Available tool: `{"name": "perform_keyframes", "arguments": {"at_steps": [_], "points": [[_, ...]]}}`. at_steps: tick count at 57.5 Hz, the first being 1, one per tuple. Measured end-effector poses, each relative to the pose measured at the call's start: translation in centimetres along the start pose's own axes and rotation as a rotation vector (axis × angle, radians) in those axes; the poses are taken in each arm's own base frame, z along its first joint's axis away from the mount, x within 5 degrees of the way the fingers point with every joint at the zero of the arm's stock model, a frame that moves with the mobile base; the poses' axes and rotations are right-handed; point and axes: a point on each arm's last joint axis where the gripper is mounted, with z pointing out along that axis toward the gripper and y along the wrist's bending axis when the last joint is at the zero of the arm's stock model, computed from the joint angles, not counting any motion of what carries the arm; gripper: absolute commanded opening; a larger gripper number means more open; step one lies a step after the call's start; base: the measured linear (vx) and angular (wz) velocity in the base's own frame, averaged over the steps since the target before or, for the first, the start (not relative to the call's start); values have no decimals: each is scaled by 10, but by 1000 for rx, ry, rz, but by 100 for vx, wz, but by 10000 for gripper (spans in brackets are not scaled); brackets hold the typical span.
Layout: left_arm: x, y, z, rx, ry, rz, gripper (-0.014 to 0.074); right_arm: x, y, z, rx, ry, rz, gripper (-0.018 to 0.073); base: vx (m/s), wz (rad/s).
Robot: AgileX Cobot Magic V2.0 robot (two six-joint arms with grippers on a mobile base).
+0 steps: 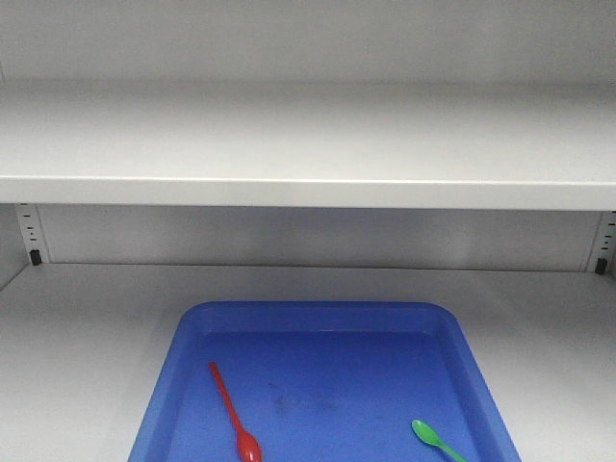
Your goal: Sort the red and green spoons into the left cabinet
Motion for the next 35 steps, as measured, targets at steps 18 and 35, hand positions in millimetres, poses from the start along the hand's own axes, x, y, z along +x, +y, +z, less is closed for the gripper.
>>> {"name": "perform_keyframes", "arguments": {"at_steps": [18, 35], "points": [[0, 0, 0, 0, 0, 0, -3, 3, 0, 0, 3, 34, 1, -4, 0, 0], [0, 0, 0, 0, 0, 0, -3, 3, 0, 0, 3, 34, 1, -4, 0, 0]]}}
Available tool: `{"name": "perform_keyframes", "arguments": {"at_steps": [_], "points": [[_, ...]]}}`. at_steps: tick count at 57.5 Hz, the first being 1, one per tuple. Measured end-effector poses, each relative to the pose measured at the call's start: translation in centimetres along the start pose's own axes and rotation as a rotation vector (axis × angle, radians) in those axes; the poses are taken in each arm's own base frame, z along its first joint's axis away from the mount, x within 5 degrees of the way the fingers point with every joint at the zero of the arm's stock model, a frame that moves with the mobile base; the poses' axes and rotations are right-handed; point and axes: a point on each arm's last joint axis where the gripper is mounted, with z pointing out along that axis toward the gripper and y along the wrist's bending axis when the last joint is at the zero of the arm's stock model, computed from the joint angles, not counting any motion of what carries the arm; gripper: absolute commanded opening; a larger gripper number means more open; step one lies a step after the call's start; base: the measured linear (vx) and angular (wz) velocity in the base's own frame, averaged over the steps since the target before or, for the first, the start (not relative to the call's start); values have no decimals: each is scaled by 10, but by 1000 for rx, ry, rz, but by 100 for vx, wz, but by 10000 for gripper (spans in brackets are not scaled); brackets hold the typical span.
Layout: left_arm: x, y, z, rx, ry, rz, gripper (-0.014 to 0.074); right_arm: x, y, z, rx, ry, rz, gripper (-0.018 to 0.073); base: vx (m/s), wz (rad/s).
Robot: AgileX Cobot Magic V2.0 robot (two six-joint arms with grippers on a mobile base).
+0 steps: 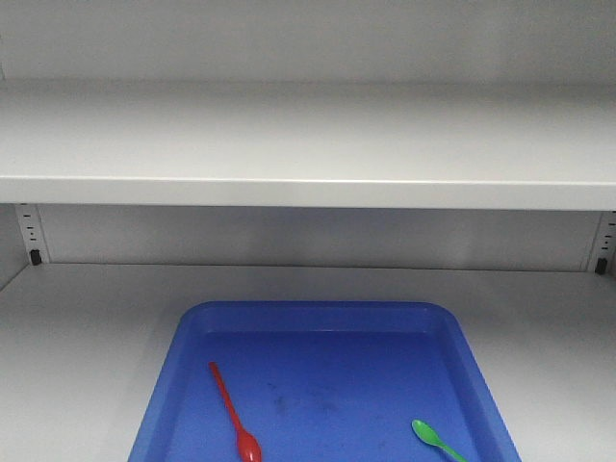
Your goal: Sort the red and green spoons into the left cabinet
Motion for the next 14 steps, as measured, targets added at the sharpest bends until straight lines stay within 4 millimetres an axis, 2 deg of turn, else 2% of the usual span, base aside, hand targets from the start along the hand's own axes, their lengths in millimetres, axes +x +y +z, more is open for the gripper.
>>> {"name": "perform_keyframes", "arguments": {"at_steps": [14], "points": [[0, 0, 0, 0, 0, 0, -3, 0, 0, 0, 0, 0, 1, -4, 0, 0]]}}
